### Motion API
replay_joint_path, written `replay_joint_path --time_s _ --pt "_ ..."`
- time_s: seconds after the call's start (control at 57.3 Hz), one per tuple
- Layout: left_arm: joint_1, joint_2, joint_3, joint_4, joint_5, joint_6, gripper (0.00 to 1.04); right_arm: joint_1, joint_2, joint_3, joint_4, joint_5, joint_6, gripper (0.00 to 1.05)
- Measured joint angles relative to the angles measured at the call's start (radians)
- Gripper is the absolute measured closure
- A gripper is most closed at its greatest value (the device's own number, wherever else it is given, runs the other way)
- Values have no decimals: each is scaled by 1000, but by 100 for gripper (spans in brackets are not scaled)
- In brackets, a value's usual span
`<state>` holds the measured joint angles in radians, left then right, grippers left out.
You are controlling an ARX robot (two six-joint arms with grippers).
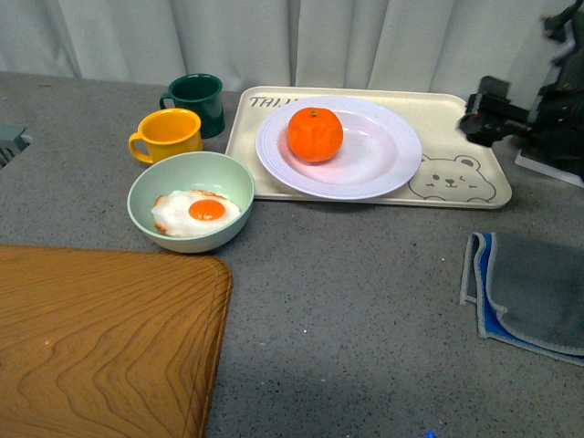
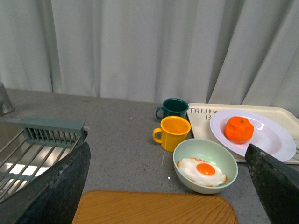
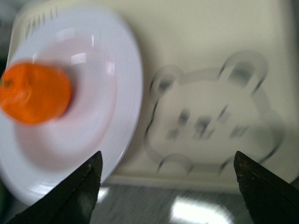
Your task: Place orange and plate with both arms
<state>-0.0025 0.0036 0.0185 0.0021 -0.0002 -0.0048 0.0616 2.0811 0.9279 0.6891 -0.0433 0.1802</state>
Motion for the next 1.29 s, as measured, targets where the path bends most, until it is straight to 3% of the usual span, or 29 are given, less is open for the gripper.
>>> replay_joint_path --time_s 0.052,0.14,0.401,0.663,1.291 --pt "0 0 0 0 -2 0 7 0 -68 -154 301 82 -83 46" --pt "0 0 0 0 -2 0 7 -4 -173 -293 538 96 -134 60" --pt "0 0 0 0 0 0 7 -44 -385 -548 605 45 -174 103" --pt "0 0 0 0 0 0 7 -61 -602 -707 552 48 -177 104" --pt "0 0 0 0 0 0 7 -61 -1227 -898 121 45 -177 104"
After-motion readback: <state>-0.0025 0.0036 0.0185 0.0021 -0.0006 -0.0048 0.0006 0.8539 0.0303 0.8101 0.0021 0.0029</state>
